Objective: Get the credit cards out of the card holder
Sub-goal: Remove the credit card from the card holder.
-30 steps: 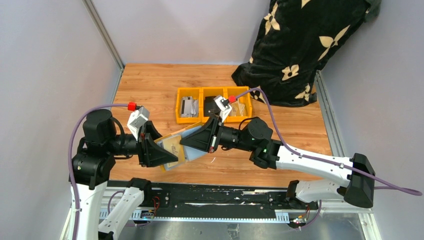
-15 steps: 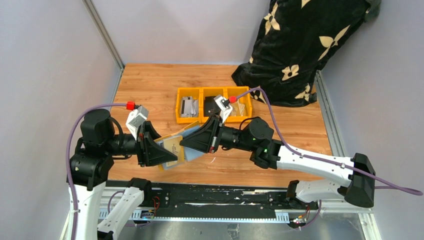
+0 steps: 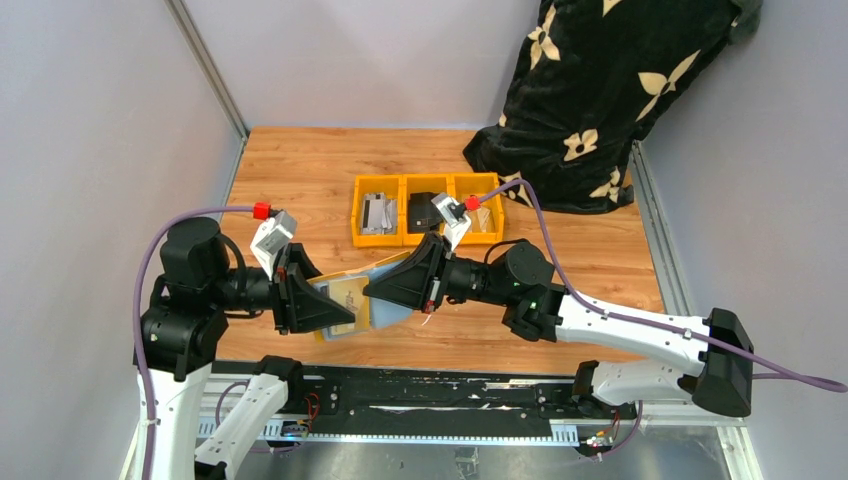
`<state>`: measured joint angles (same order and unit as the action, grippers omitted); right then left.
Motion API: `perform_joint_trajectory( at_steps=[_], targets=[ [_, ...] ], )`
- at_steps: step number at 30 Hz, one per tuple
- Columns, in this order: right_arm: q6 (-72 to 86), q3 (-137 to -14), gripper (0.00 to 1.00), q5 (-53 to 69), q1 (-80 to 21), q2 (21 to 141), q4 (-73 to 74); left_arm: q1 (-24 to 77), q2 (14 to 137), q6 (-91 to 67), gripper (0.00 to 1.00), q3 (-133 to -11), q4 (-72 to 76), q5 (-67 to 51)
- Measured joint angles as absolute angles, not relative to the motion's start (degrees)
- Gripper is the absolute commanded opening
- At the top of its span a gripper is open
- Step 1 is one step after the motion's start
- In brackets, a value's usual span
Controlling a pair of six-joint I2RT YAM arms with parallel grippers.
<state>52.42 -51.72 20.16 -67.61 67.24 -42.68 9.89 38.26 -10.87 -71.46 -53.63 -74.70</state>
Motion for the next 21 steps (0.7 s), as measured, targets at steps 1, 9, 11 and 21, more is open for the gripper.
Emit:
perform_joint_trajectory(
  at_steps=[1, 9, 11, 21],
  targets=[
    [52.45, -51.62, 0.0, 20.32, -67.61, 67.16, -43.11, 9.89, 38.2, -11.97, 0.12, -71.31, -52.49, -75.16],
    [52.47, -49.76, 0.0, 20.73, -67.2, 64.79, -44.14, 9.96, 35.92, -23.42, 0.15, -67.13, -39.18, -76.71],
    [52.42, -49.41, 0.0, 20.95, -66.92, 63.9, -44.01, 9.96, 35.81, -24.82, 0.15, -67.11, -37.15, -76.84],
    [51.46, -49.21, 0.23, 21.61, -66.32, 62.67, -42.52, 9.96, 35.24, -26.48, 0.0, -66.26, -34.61, -76.29]
  ],
)
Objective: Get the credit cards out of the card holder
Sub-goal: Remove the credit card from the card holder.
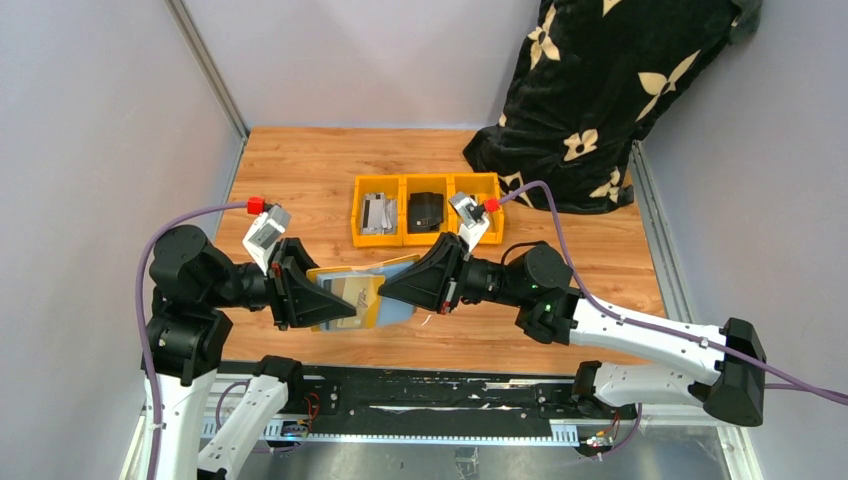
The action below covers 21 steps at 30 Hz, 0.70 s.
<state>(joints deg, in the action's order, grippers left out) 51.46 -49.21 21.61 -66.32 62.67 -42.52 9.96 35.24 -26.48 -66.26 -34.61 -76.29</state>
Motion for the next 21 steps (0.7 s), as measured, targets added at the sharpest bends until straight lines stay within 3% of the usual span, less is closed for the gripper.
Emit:
perform_joint_trajectory(
  at_steps=[6, 13, 21],
  targets=[
    [51.7, -49.21, 0.37, 23.73, -65.98, 64.71, -42.74, 9.96, 35.16, -25.43, 0.0, -66.11, -36.47, -73.14],
    [53.12, -49.21, 0.02, 26.85, -65.95, 68.42, -46.04, 9.98, 36.01, -22.22, 0.0, -67.48, -41.63, -70.65],
    [52.51, -46.48, 0.0, 28.21, -62.92, 63.83, -43.75, 10.0, 37.8, -18.92, 0.0, -69.54, -46.15, -69.73]
  ],
)
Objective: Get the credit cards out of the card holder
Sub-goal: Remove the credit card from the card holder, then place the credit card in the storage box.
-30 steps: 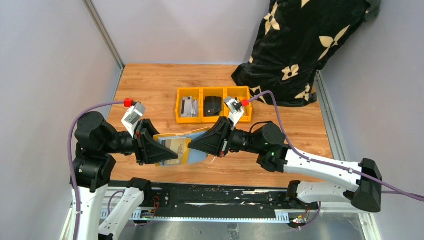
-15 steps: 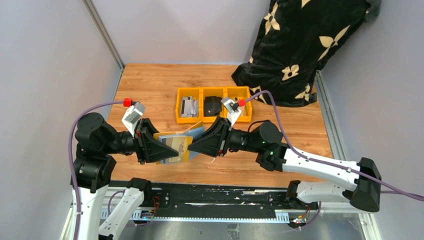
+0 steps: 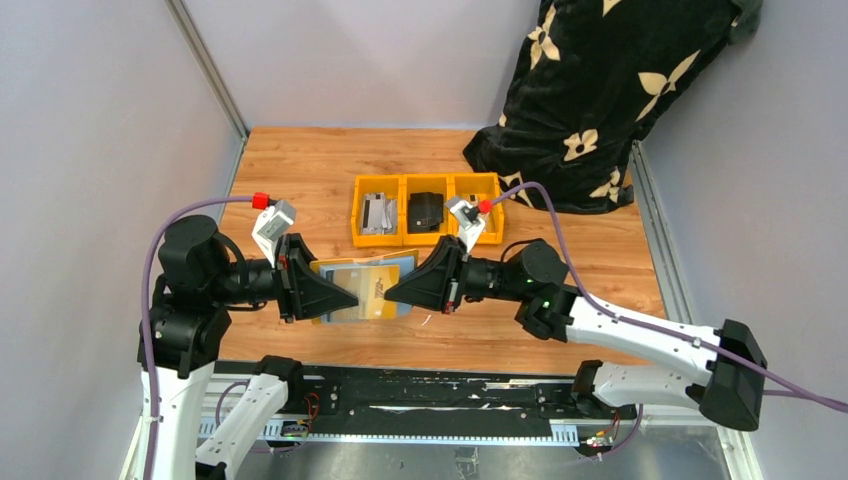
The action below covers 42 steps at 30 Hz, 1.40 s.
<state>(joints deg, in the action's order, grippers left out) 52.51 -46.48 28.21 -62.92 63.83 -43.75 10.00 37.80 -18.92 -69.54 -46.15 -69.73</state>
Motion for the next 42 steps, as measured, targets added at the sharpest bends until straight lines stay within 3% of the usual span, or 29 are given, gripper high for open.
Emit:
perform_joint_trajectory(
  at_steps=[11, 19, 24, 32, 42],
  targets=[
    [52.21, -43.44, 0.0, 32.97, -47.57, 53.36, -32.75, 10.26, 38.35, -16.8, 0.0, -70.94, -48.82, -69.23],
    [41.39, -49.56, 0.0, 27.49, -26.46, 50.87, -2.09, 10.35, 38.26, -9.76, 0.0, -72.2, -54.63, -62.43],
    [33.67, -54.94, 0.0, 18.96, -20.12, 60.93, 9.63, 10.35, 38.26, -2.02, 0.0, -72.31, -60.2, -54.96],
    [25.15, -67.96, 0.0, 10.92, -19.16, 84.38, 16.82, 10.35, 37.78, 4.32, 0.0, -72.36, -65.12, -52.29],
    [22.13, -81.25, 0.0, 12.03, -19.18, 104.73, 18.11, 10.35, 37.52, 5.89, 0.0, -73.19, -66.08, -54.48]
  ],
)
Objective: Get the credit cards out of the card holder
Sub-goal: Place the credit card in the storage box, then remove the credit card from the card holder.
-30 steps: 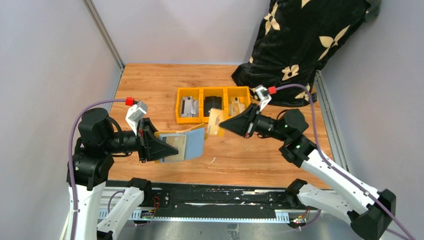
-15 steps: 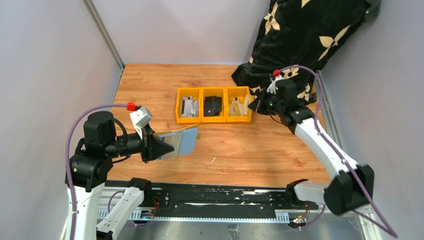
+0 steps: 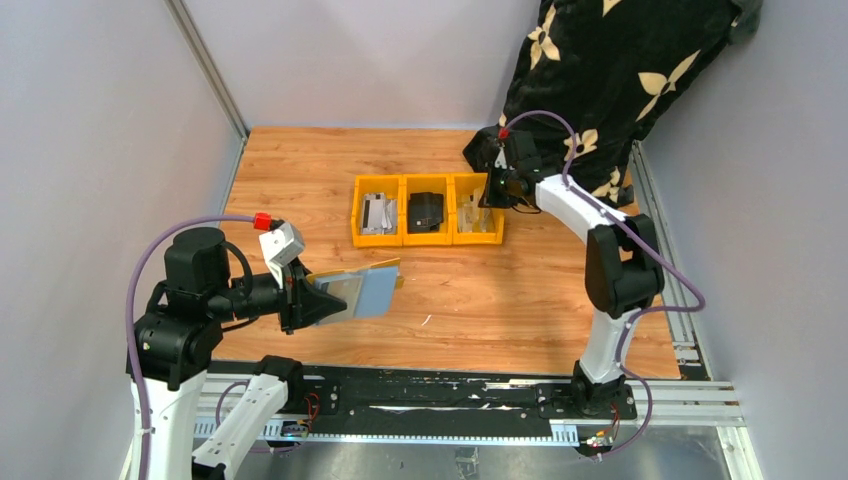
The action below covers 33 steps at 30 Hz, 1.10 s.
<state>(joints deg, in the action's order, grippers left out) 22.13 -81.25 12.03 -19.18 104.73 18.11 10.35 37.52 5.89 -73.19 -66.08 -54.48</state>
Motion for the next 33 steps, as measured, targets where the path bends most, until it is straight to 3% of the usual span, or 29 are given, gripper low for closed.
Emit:
perform_joint_trajectory(
  at_steps=[7, 13, 17, 22, 24, 29, 33],
  targets=[
    [22.11, -83.44, 0.02, 14.11, -19.49, 111.79, 18.09, 10.35, 37.65, 6.33, 0.0, -73.19, -66.13, -55.59],
    [22.52, -83.64, 0.36, 14.28, -19.62, 112.16, 18.06, 10.35, 37.74, 6.52, 0.0, -73.23, -66.15, -56.58],
    [22.59, -83.53, 0.49, 12.4, -19.94, 110.74, 18.59, 10.35, 37.74, 6.5, 0.0, -73.69, -66.15, -56.99],
    [22.04, -81.8, 0.6, 10.31, -20.99, 101.32, 20.01, 10.35, 37.74, 6.44, 0.0, -74.37, -66.15, -57.76],
    [22.37, -80.9, 0.71, 11.51, -21.54, 95.98, 19.55, 10.35, 37.74, 6.37, 0.0, -74.37, -66.17, -57.98],
    [30.11, -68.42, 0.77, 27.7, -23.49, 75.94, 3.46, 10.37, 37.8, 5.8, 0.0, -74.37, -66.15, -59.09],
    [36.23, -61.67, 0.8, 37.56, -32.69, 66.48, -9.65, 10.37, 37.82, 5.78, 0.0, -74.35, -66.15, -60.38]
  ],
)
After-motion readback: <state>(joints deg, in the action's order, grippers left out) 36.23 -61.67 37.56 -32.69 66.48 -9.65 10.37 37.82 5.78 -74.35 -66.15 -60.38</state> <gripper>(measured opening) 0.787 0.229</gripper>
